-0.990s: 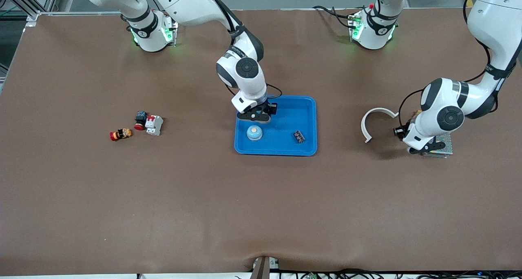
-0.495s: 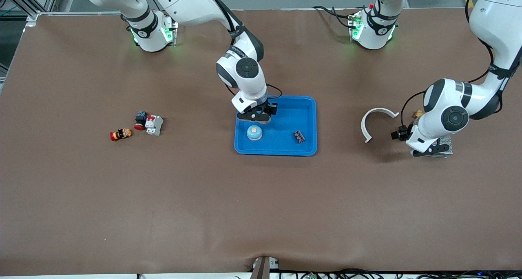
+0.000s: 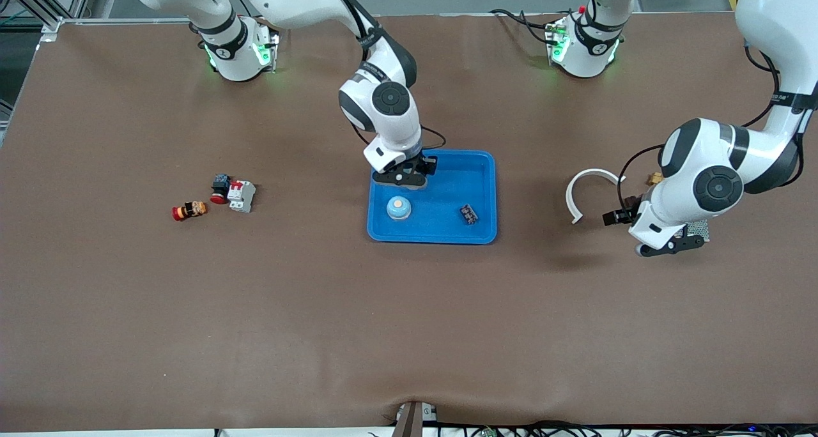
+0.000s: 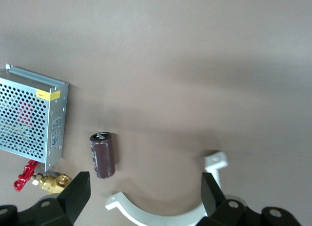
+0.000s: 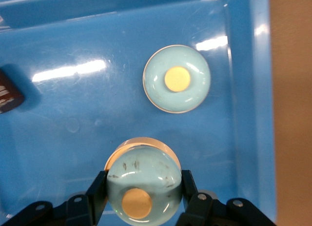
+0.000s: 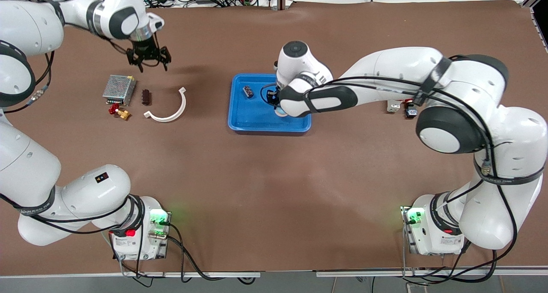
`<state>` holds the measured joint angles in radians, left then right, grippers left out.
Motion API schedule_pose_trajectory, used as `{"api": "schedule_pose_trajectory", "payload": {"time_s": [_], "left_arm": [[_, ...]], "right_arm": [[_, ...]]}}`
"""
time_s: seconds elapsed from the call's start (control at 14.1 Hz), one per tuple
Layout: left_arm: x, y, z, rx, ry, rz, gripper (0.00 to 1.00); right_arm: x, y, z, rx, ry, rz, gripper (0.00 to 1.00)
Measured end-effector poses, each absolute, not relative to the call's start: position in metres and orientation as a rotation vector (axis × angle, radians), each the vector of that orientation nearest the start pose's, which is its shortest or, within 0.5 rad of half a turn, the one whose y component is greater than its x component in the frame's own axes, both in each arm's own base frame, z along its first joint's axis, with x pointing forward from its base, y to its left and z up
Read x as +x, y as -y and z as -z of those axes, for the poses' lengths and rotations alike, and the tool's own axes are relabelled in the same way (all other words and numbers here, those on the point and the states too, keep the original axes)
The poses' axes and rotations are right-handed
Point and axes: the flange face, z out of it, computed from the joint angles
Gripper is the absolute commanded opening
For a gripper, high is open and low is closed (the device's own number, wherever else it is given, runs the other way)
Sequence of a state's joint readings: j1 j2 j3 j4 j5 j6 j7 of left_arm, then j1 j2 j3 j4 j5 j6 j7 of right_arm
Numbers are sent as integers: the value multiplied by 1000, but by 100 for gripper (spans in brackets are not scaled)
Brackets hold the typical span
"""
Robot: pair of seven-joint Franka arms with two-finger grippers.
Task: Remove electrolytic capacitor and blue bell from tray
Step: 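Release the capacitor with the left gripper while the right gripper grips a bell, then lift the bell with the right gripper while the left gripper reaches the capacitor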
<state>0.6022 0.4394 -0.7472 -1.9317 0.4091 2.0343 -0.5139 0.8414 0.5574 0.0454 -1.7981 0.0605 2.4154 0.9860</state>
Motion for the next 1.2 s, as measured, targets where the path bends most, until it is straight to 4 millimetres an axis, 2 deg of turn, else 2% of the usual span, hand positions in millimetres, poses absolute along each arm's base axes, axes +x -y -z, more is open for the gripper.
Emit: {"api": "schedule_pose_trajectory", "payload": {"time_s": [0.21, 0.35, 0.49, 0.64, 0.92, 1.2], "left_arm": [[601, 73, -322, -3072, 284, -250, 100], [599, 107, -323, -3074, 333, -251, 100], [594, 149, -320, -3065, 389, -256, 100], [588, 188, -317, -3060, 443, -260, 98], [579, 252, -301, -3049, 572, -304, 85], [569, 312, -276, -3042, 684, -328, 78]], "right_arm": [[429, -498, -284, -3061, -239, -33, 31], [446, -478, -304, -3070, -229, -37, 31], [468, -449, -322, -3085, -192, -51, 31], [494, -410, -343, -3099, -127, -70, 31], [548, -313, -377, -3094, 29, -82, 31], [588, -208, -385, -3069, 214, -118, 31]]}}
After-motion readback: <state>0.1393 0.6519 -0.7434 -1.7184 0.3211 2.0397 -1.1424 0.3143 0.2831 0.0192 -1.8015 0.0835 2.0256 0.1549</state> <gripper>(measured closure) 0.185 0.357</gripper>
